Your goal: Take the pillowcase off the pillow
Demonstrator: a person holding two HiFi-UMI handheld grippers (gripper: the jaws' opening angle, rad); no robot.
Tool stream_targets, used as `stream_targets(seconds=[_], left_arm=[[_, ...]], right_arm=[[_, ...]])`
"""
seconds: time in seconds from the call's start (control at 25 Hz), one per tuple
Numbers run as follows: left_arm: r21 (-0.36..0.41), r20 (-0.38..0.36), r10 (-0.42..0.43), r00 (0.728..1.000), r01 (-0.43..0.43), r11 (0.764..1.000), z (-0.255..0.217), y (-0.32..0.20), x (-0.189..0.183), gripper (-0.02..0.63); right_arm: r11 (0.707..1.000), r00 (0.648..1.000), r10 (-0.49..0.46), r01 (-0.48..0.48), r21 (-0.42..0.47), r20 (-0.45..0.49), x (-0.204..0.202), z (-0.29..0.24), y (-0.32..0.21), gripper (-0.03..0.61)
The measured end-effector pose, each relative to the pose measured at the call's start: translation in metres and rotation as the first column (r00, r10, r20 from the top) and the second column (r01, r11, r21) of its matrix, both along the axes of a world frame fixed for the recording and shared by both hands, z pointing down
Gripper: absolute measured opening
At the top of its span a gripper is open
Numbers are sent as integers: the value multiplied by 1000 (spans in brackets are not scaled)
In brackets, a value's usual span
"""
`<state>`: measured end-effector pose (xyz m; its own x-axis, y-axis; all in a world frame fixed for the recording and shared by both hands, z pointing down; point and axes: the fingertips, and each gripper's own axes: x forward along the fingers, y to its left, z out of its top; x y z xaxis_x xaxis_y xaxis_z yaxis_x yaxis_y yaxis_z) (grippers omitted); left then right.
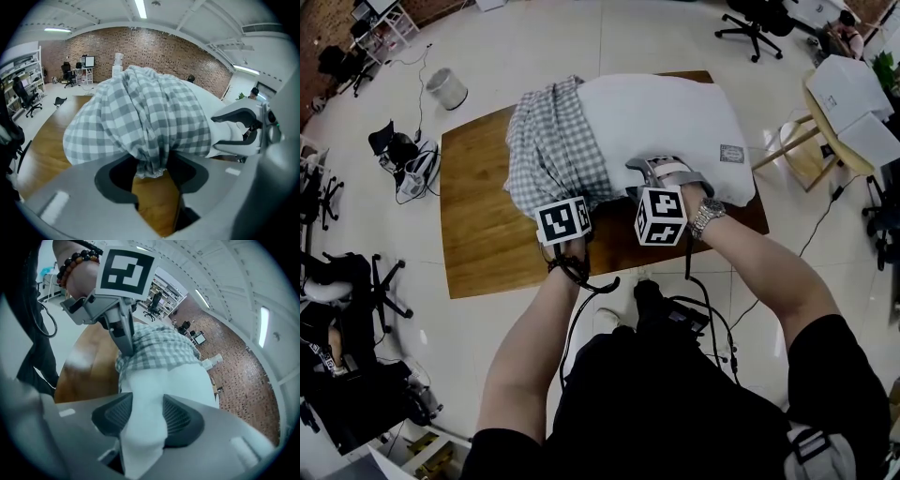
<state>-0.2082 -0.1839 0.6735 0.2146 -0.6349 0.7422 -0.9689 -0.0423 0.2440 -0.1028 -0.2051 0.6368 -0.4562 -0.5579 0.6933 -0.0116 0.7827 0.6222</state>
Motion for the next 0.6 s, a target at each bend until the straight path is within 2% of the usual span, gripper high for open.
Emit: stream_targets(seconds=[0.08, 0.2, 0.6], left_arm=[[1, 2, 6, 1000, -6, 1000, -4, -3, -4, 117], [7, -30, 11, 999, -11, 1000, -15, -1, -4, 55], [46, 15, -14, 1000, 13, 999, -45, 19, -43, 32]], right_arm=[[999, 1000, 9, -9, 37, -5, 4, -6, -9, 122], [997, 1000, 26, -25, 72, -9, 17, -12, -19, 37], [991, 995, 102, -103, 90, 18, 45, -43, -16, 18]])
